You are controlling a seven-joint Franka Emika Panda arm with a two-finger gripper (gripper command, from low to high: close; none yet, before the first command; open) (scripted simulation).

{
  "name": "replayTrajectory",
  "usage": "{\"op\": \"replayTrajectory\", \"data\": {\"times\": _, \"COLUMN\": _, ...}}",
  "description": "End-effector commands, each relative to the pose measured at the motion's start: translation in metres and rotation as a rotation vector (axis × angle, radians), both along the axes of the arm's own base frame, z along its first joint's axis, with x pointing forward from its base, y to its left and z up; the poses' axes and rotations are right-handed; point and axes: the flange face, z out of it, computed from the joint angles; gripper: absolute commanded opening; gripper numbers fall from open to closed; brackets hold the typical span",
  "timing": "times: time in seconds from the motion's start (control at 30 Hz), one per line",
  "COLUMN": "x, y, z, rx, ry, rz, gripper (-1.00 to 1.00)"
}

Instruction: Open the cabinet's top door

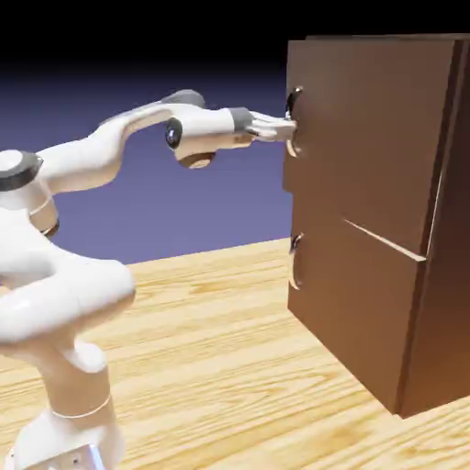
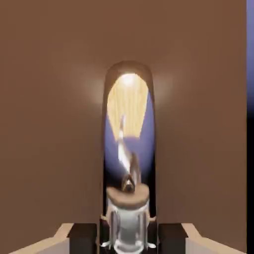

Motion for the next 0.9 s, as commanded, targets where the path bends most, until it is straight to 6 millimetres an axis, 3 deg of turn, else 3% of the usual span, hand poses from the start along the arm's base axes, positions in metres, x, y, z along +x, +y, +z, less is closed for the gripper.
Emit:
{"op": "replayTrajectory", "data": {"times": 0.0, "x": -0.007, "y": -0.004, "z": 0.0, "rx": -0.002, "ry": 0.0, "rz": 0.019, "gripper": -1.0}}
{"op": "replayTrajectory", "data": {"times": 0.23, "x": -0.06, "y": -0.035, "z": 0.0, "rx": -0.002, "ry": 0.0, "rz": 0.162, "gripper": -1.0}}
{"op": "replayTrajectory", "data": {"times": 0.53, "x": -0.14, "y": -0.108, "z": 0.0, "rx": -0.001, "ry": 0.0, "rz": 0.412, "gripper": -1.0}}
{"op": "replayTrajectory", "data": {"times": 0.87, "x": -0.189, "y": -0.179, "z": 0.0, "rx": -0.001, "ry": 0.0, "rz": 0.613, "gripper": -1.0}}
